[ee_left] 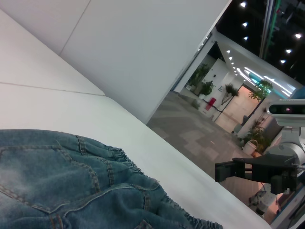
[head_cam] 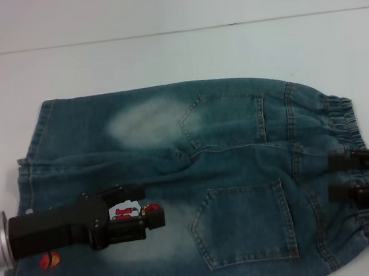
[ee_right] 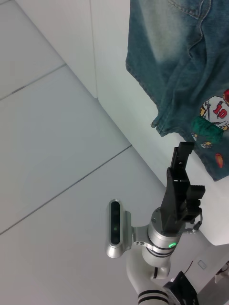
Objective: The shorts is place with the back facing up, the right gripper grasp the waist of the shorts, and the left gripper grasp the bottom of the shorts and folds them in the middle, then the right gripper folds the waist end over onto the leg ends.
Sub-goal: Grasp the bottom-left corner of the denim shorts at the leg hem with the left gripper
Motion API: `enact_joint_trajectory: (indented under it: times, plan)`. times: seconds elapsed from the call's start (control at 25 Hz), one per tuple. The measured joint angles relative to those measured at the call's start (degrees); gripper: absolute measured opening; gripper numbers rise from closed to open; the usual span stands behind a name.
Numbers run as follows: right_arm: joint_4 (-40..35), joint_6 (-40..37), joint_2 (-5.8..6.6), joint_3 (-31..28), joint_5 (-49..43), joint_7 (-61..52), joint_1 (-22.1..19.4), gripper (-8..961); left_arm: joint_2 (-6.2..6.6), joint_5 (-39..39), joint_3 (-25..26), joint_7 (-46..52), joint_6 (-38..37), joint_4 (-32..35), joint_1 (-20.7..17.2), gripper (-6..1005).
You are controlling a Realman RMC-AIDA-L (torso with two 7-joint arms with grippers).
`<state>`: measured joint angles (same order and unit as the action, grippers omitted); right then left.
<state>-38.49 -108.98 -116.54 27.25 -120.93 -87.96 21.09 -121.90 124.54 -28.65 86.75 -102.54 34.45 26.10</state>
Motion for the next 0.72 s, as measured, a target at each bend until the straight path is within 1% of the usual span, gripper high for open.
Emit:
enact_joint_trajectory:
  times: [0.72]
  plan:
    - [0.0,0.09,-0.18,0.0,0.06,-0.02,0.0,926,0.0,0.0,0.0,0.0,0.02,0.0,0.0,906]
